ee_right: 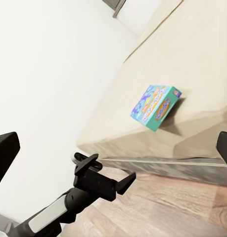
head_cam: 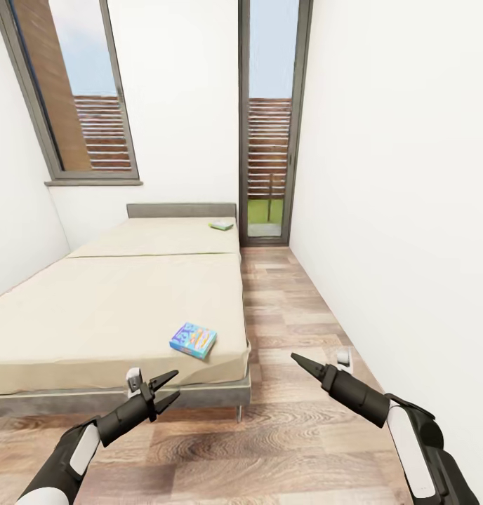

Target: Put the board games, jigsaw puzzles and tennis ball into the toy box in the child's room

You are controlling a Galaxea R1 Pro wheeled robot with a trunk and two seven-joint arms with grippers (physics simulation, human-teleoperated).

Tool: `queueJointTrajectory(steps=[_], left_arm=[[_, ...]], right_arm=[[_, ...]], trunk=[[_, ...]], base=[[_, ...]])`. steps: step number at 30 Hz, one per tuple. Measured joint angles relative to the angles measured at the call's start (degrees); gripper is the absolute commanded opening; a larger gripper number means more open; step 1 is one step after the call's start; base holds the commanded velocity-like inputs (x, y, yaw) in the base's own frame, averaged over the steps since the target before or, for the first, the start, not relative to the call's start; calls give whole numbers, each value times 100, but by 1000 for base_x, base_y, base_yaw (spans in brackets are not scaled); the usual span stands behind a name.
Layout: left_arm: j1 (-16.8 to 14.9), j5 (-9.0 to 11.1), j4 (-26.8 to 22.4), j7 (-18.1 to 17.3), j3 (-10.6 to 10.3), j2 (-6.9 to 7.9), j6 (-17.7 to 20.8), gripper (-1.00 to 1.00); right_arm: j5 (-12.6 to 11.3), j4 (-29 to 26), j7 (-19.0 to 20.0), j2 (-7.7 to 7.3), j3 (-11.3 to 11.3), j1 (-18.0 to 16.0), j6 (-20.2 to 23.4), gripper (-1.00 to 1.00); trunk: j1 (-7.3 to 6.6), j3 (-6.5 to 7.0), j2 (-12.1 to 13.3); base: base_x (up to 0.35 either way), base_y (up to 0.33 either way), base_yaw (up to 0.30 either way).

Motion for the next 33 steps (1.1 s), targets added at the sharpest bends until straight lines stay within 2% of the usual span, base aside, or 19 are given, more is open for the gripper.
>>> queueJointTrajectory(steps=[19, 33], left_arm=[[0, -2, 0, -3, -12, 13, 11, 100], [0, 11, 2, -2, -11, 14, -4, 100]], right_arm=[[-5, 20, 8, 7, 16, 0, -6, 100], [-3, 11, 9, 16, 19, 0, -6, 100]], trunk=[[2, -23, -2], [1, -23, -2]], base=[[3, -2, 0], [86, -96, 0]])
